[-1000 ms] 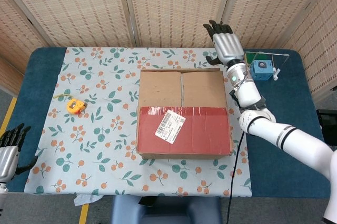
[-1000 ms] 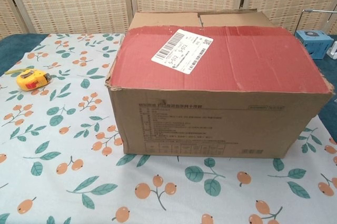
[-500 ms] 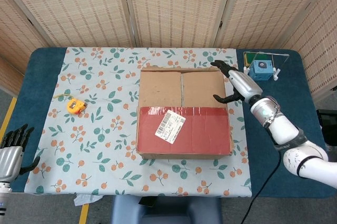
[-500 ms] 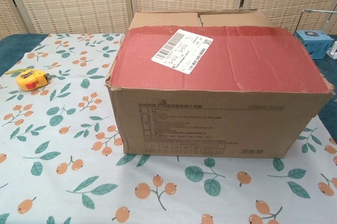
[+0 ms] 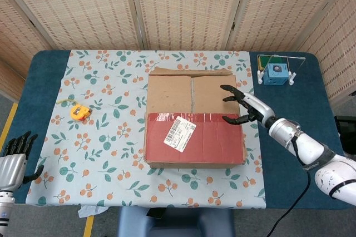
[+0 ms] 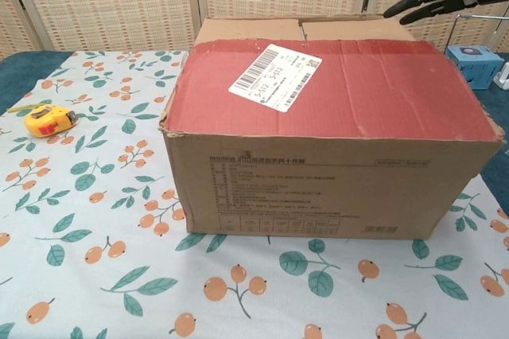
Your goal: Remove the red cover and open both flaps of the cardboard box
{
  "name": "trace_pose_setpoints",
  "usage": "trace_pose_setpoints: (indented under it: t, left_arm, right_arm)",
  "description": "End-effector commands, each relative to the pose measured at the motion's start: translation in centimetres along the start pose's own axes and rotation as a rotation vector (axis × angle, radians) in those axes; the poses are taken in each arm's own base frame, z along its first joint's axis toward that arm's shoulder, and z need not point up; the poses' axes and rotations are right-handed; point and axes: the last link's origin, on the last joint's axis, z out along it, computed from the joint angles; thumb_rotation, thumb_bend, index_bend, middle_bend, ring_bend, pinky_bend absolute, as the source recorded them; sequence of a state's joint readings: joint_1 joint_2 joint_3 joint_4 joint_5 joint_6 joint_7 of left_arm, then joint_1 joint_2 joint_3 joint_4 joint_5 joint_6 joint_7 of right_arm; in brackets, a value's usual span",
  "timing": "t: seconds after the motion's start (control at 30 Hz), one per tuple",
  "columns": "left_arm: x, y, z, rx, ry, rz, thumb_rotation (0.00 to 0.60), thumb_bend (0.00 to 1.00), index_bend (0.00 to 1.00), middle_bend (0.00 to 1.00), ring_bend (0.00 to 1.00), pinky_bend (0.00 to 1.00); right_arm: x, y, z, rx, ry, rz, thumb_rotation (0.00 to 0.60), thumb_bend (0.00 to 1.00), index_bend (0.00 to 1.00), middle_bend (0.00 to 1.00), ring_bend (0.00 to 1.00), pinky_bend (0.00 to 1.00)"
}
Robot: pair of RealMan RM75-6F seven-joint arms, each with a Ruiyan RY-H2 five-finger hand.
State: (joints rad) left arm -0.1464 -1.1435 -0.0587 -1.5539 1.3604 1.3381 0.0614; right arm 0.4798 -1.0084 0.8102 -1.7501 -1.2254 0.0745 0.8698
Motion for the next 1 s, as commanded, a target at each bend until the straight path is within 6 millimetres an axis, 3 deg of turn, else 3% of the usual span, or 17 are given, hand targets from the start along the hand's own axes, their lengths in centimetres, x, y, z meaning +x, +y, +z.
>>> trace_pose_setpoints:
  t: [0.03, 0.3, 0.57, 1.0]
  left_arm:
    - [0.0, 0.0, 0.0, -0.001, -0.003, 0.000, 0.600, 0.38, 0.00, 0.00, 0.00, 0.00]
    - [0.1, 0.0, -0.1, -0.006, 0.000, -0.007, 0.600, 0.38, 0.00, 0.00, 0.00, 0.00]
    - [0.1, -0.1, -0.1, -0.004, -0.001, -0.011, 0.600, 0.38, 0.00, 0.00, 0.00, 0.00]
    - [0.0, 0.0, 0.1, -0.004, -0.004, -0.004, 0.600, 0.38, 0.00, 0.00, 0.00, 0.00]
  right_arm:
    - [-0.3, 1.0, 0.5, -0.022, -0.037, 0.096, 0.600, 0.39, 0.03, 0.02, 0.16, 0.04]
    - [1.3, 1.9, 1.1, 0.020, -0.170, 0.173, 0.600, 0.39, 0.03, 0.03, 0.18, 0.10]
    - [2.3, 3.1, 1.8, 0.068, -0.249, 0.161, 0.600, 0.39, 0.03, 0.03, 0.21, 0.24]
    - [2.9, 2.8, 1.4, 0.084, -0.253, 0.158, 0.600, 0.39, 0.03, 0.03, 0.21, 0.24]
